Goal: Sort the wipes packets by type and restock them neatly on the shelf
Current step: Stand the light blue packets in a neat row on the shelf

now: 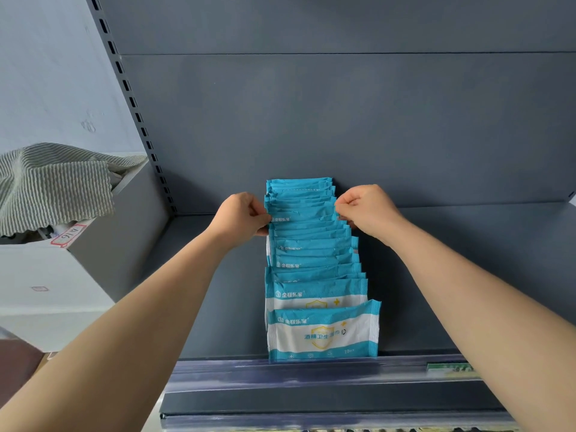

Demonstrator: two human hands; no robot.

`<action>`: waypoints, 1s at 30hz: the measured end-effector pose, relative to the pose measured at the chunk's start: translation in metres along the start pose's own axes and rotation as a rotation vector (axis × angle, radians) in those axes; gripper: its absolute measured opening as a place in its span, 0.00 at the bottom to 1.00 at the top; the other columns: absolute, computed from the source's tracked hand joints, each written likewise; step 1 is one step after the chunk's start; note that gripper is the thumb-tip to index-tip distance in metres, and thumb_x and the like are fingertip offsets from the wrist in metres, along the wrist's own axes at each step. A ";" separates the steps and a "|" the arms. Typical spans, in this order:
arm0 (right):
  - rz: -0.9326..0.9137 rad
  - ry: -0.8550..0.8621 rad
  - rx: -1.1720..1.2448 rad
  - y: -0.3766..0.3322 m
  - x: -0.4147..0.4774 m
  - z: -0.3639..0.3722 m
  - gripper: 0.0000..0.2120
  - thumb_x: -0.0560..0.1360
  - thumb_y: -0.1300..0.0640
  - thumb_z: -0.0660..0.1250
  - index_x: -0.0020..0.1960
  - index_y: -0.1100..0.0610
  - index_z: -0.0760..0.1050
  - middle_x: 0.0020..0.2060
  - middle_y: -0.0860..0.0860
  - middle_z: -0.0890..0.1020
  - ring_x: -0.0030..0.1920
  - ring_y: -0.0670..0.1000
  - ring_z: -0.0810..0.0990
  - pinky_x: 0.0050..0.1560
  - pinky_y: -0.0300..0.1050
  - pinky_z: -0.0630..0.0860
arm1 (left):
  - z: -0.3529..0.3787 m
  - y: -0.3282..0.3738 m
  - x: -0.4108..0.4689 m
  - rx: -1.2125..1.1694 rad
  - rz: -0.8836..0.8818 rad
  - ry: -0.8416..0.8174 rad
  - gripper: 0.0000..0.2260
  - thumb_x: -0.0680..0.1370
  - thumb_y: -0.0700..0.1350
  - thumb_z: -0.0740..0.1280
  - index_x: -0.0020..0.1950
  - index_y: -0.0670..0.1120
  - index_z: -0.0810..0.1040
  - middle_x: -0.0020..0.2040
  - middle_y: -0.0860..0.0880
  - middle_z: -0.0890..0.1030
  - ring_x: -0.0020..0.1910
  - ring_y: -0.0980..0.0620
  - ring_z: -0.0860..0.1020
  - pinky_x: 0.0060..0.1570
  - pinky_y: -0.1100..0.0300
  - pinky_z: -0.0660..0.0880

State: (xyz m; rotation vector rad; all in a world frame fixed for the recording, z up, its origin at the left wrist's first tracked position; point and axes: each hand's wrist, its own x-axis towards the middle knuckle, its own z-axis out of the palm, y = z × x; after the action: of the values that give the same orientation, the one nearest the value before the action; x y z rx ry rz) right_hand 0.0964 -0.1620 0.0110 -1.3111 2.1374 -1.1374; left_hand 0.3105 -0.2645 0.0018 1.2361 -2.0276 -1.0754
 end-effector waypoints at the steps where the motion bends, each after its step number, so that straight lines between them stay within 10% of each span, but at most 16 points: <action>1: -0.003 -0.006 0.018 -0.001 0.000 0.000 0.01 0.73 0.59 0.69 0.43 0.55 0.80 0.39 0.50 0.84 0.41 0.47 0.84 0.47 0.51 0.82 | 0.000 0.001 0.000 0.018 0.010 -0.001 0.06 0.76 0.35 0.68 0.41 0.41 0.73 0.38 0.47 0.83 0.32 0.56 0.83 0.30 0.68 0.77; 15: 0.008 -0.061 -0.079 -0.009 -0.014 -0.006 0.06 0.73 0.54 0.72 0.48 0.55 0.82 0.46 0.49 0.84 0.48 0.50 0.82 0.54 0.53 0.79 | 0.004 0.002 -0.016 0.195 0.040 0.001 0.10 0.80 0.46 0.63 0.51 0.41 0.81 0.44 0.44 0.83 0.42 0.47 0.83 0.41 0.56 0.81; 21: -0.077 -0.361 -0.029 -0.010 -0.090 -0.036 0.47 0.62 0.31 0.71 0.75 0.43 0.58 0.72 0.39 0.63 0.71 0.41 0.62 0.72 0.46 0.60 | -0.021 0.005 -0.097 -0.092 0.118 -0.417 0.54 0.57 0.70 0.75 0.77 0.55 0.57 0.72 0.61 0.64 0.71 0.60 0.63 0.68 0.58 0.63; 25: -0.080 -0.589 -0.292 0.006 -0.129 -0.039 0.59 0.54 0.36 0.77 0.76 0.40 0.46 0.74 0.35 0.50 0.73 0.39 0.52 0.73 0.39 0.53 | -0.005 -0.008 -0.119 0.217 0.187 -0.550 0.64 0.53 0.66 0.79 0.79 0.55 0.43 0.75 0.65 0.48 0.74 0.62 0.54 0.73 0.62 0.53; 30: -0.066 -0.346 -0.242 0.010 -0.132 -0.014 0.51 0.64 0.44 0.77 0.77 0.43 0.48 0.76 0.41 0.53 0.74 0.43 0.55 0.69 0.39 0.54 | 0.003 -0.010 -0.115 0.168 0.214 -0.385 0.51 0.65 0.51 0.78 0.78 0.56 0.47 0.76 0.58 0.53 0.73 0.55 0.59 0.67 0.62 0.64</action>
State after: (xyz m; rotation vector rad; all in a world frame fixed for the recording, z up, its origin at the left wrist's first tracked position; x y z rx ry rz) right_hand 0.1457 -0.0388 0.0005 -1.5633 2.0283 -0.6281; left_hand 0.3638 -0.1628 -0.0120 0.9105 -2.5205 -1.1222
